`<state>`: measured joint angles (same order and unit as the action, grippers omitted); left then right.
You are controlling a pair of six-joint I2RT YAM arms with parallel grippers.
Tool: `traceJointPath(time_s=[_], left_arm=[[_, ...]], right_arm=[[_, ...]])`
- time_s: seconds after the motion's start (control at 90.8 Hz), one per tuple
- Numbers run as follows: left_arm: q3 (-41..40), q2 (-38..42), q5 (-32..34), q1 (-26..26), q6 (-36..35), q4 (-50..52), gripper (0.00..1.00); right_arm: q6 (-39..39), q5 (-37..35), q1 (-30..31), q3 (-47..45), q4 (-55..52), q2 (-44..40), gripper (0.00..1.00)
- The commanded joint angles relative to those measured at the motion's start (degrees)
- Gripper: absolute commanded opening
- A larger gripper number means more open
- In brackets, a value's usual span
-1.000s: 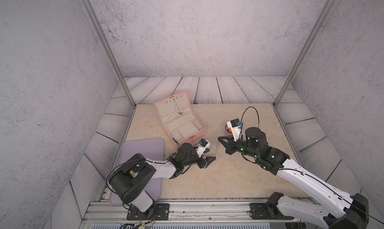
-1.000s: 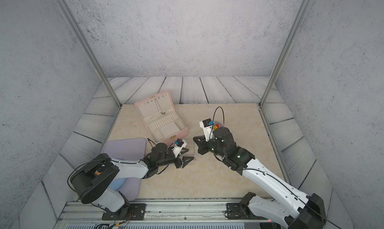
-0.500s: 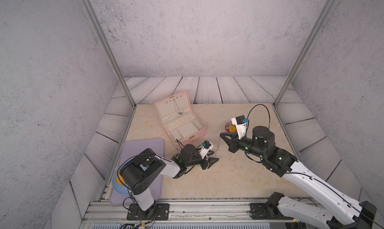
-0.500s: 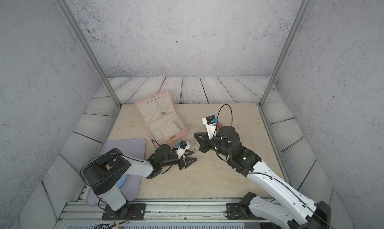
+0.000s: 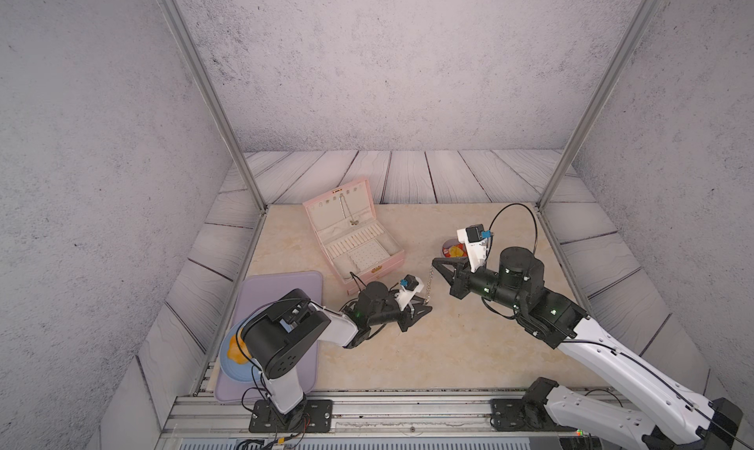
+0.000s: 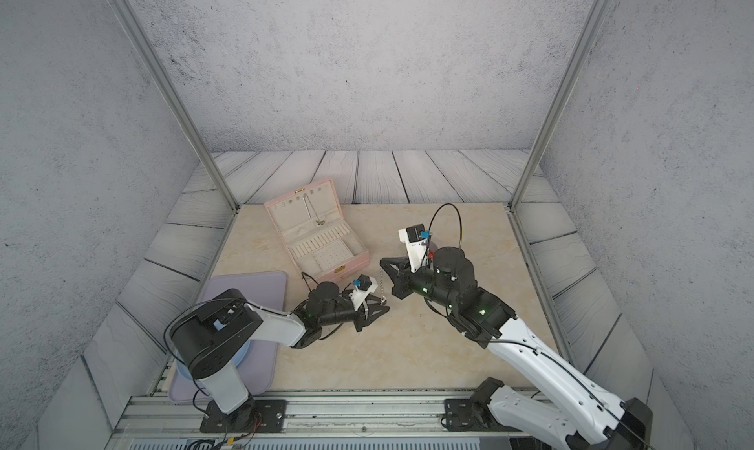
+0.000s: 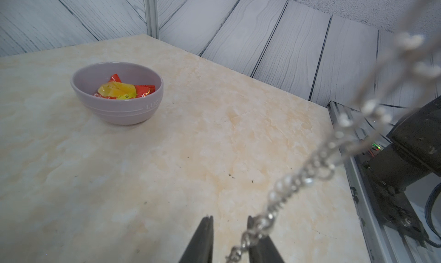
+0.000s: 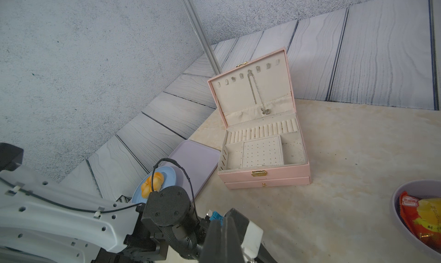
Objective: Put jewelry chain into jewelry box
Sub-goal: Pick up the necklace from the center of the board.
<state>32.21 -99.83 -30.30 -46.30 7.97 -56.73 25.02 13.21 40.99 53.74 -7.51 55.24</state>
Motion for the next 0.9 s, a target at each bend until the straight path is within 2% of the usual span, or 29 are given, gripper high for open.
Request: traceJointPath(time_s=[0.0,0.165,0.319,0.451,0.55,0.627,0.738,0.892], left_arm=[[0.84,-0.31,-0.09,-0.28,-0.23,-0.18,0.19],[-1.18,0.92,1.14,-0.28,0.43,0.03,0.0],[-5.42,7.09,1.55,-0.23,2.27,3.86,0.0],[-6.58,19.42,0.26,-0.19,5.56,18.36,0.0],[-2.5,28.17,0.38,-0.19,5.63,37.67,0.0],[0.93,31.81,-0.62,-0.1,4.88,46.88,0.0],[5.16,32.12,-1.79,-0.1,5.48,55.24,0.0],[11.33,28.55,-4.18,-0.11,4.57,62.4,0.0]], right_arm=[[0.25,-0.29,0.19,1.24,0.92,-1.09,0.0],[1.94,-6.89,0.22,0.08,-0.18,-1.95,0.0],[2.81,-14.77,-0.08,-1.85,-1.78,-2.63,0.0],[3.32,-16.49,-1.96,-4.08,-4.17,-1.2,0.0],[5.76,-14.87,-4.05,-9.58,-1.5,-0.47,0.0],[8.79,-11.62,-5.15,-14.82,2.78,0.69,0.0],[11.58,-6.28,-5.31,-21.03,9.12,3.5,0.0],[13.41,0.69,-5.31,-29.55,20.94,7.97,0.0]])
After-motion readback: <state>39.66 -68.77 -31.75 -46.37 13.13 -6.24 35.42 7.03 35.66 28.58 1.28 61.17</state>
